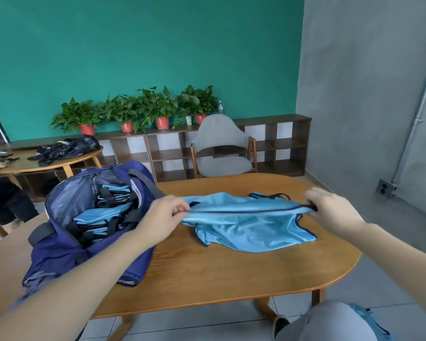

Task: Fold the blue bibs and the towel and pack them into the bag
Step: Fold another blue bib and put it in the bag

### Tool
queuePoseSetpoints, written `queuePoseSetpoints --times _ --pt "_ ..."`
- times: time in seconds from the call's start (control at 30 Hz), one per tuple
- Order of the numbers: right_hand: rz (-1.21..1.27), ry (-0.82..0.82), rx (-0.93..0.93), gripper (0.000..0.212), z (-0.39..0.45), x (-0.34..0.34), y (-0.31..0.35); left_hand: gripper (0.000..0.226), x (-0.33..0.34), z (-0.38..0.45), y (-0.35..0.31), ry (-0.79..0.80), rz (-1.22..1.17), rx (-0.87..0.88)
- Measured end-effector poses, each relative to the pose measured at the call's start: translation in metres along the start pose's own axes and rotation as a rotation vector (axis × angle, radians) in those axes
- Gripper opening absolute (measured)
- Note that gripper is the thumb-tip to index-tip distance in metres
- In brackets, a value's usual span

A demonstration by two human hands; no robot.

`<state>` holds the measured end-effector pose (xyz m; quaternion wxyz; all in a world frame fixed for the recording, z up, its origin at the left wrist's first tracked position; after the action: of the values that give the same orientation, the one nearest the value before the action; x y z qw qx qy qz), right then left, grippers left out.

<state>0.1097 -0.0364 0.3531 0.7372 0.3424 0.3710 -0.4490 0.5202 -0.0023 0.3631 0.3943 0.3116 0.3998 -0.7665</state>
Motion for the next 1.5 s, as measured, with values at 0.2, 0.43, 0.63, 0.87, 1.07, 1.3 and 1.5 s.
queuePoseSetpoints --times 0.2,0.43,0.63,0.87,1.07,1.3,1.5 --pt "-0.164 0.047 0.114 0.034 -0.047 0.037 -0.022 0.01 0.037 -0.053 0.025 0.092 0.039 -0.064" --pt "-0.29 0.106 0.212 0.017 -0.064 0.033 -0.031 0.017 0.029 -0.067 0.008 -0.013 0.031 -0.045" --pt "-0.071 0.362 -0.014 0.023 -0.08 0.044 -0.015 0.026 0.028 -0.073 -0.009 -0.036 0.033 -0.013" --pt "-0.218 0.009 -0.076 0.043 -0.098 0.013 -0.016 0.025 0.016 -0.079 -0.001 -0.119 0.14 -0.018" --pt "-0.376 -0.028 0.068 0.044 -0.101 0.014 -0.02 0.025 0.031 -0.092 -0.01 -0.13 0.218 0.155" --pt "-0.347 0.162 0.337 0.03 -0.107 0.032 -0.04 0.023 0.059 -0.11 -0.009 -0.069 0.291 0.381" --pt "-0.411 0.309 0.254 0.03 -0.109 0.04 -0.037 0.03 0.071 -0.123 -0.006 0.104 0.31 0.455"
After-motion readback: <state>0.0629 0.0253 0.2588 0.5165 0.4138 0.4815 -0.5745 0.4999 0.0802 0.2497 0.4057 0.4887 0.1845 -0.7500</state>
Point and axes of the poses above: each hand's wrist, its own z-axis towards the middle knuckle, its own x-axis out of the palm, y = z × x, the point moved 5 cm from there along z, towards the middle knuckle, and after that the axes turned 1 degree about -y, right-handed, at the moved point
